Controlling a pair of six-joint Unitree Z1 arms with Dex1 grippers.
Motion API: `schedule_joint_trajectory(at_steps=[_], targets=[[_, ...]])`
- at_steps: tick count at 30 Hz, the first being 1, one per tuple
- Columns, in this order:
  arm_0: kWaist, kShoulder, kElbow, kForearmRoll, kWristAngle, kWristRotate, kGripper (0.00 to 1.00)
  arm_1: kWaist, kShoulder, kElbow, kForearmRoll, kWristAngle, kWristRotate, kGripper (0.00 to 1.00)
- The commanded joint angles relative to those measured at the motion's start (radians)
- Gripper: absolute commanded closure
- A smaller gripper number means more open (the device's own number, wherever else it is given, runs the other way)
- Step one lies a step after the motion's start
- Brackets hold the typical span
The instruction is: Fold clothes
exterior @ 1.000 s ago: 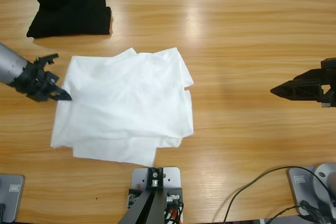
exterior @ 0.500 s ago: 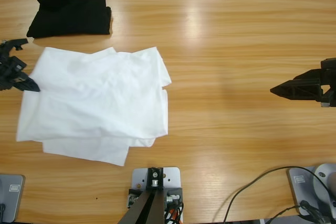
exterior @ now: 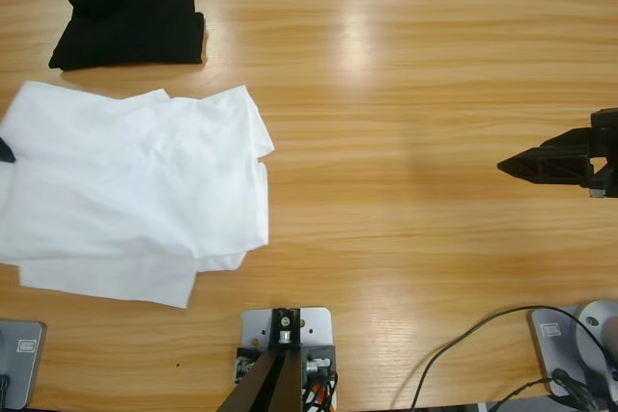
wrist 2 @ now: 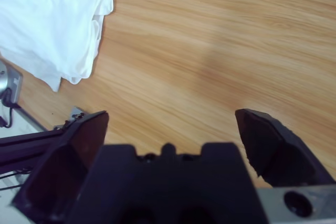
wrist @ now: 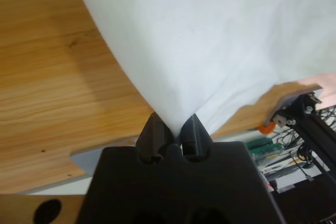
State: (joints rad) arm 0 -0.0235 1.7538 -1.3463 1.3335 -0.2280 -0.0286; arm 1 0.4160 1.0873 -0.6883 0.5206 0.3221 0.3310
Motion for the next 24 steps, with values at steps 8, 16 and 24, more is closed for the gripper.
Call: schedule_joint_trajectory(at_steps=[8,16,24], targets=[[-0.356,0.197,-0.324,0.199,0.033,-0.018,1.000,0.007,-0.024,0.035,-0.014,-0.018,0.018,0.000],[-0.461,0.282,-0.413,0.204,-0.017,-0.041,1.000,0.007,-0.030,0.042,-0.021,-0.018,0.022,0.000],[-0.593,0.441,-0.526,0.201,-0.078,-0.073,1.000,0.007,-0.035,0.044,-0.024,-0.015,0.023,0.000]])
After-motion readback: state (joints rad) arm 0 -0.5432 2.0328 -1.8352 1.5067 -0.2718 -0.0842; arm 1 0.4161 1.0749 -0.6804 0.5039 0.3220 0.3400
